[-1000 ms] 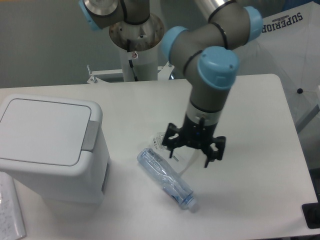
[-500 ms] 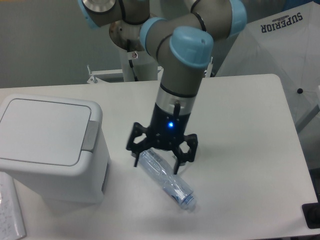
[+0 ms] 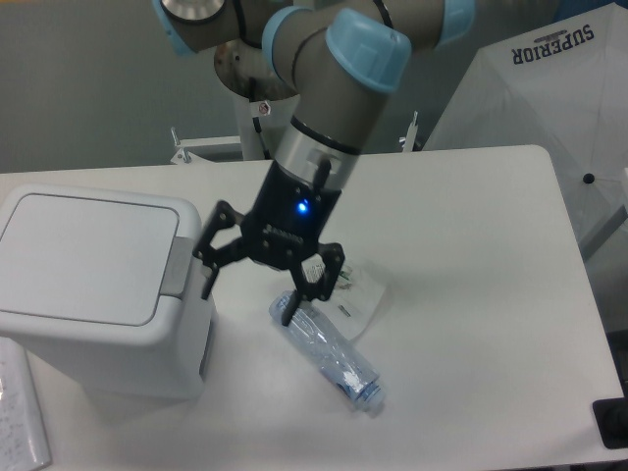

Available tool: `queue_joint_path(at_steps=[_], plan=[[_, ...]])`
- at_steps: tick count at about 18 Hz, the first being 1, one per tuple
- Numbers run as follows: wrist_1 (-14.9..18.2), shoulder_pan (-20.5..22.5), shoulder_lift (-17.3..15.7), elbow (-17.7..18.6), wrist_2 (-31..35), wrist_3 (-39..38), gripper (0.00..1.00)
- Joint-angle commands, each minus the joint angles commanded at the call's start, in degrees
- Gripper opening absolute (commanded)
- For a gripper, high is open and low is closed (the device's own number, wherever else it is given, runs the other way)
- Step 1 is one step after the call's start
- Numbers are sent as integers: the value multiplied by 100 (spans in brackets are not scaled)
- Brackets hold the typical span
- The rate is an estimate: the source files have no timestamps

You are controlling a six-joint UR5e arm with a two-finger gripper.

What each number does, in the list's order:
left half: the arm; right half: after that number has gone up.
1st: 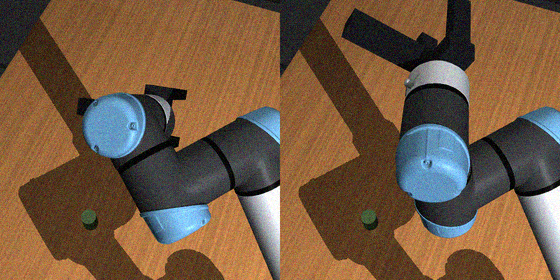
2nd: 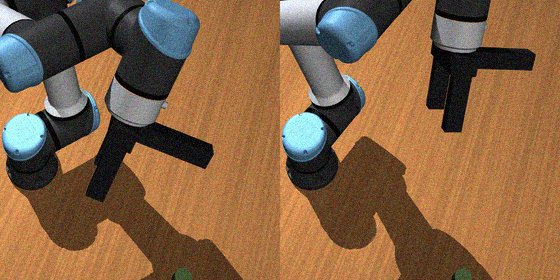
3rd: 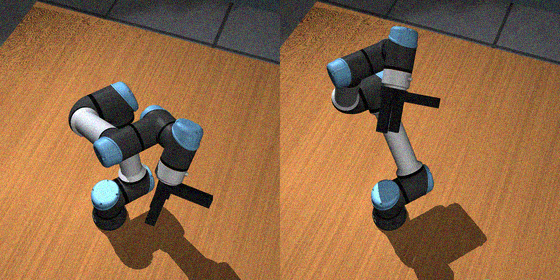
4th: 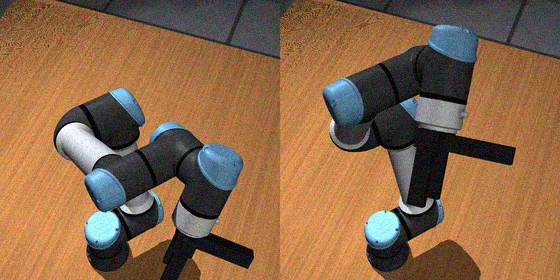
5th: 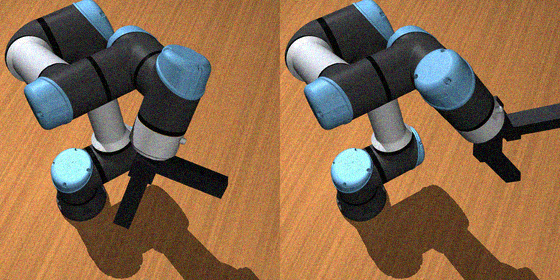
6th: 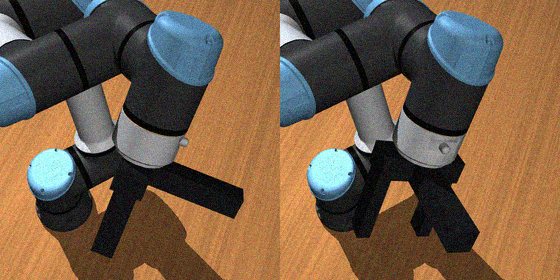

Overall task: Open the trash can
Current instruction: 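Position the gripper fingers at the grey latch on the lid, then push the latch to flip the lid open, then pull the gripper back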

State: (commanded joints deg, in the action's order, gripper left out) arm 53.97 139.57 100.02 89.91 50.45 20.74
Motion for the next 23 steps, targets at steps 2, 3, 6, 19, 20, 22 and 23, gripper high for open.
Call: queue_joint_path(at_steps=[2, 3, 6, 19, 20, 22, 23], plan=[[9, 0, -9, 88, 9, 158, 100], [9, -9, -18, 97, 9, 159, 100], [9, -9, -79, 202, 9, 159, 100], [0, -79, -123, 475, 9, 168, 100], [0, -79, -106, 475, 9, 168, 100], [-9, -79, -53, 466, 18, 185, 100], [-9, -79, -35, 466, 26, 194, 100]])
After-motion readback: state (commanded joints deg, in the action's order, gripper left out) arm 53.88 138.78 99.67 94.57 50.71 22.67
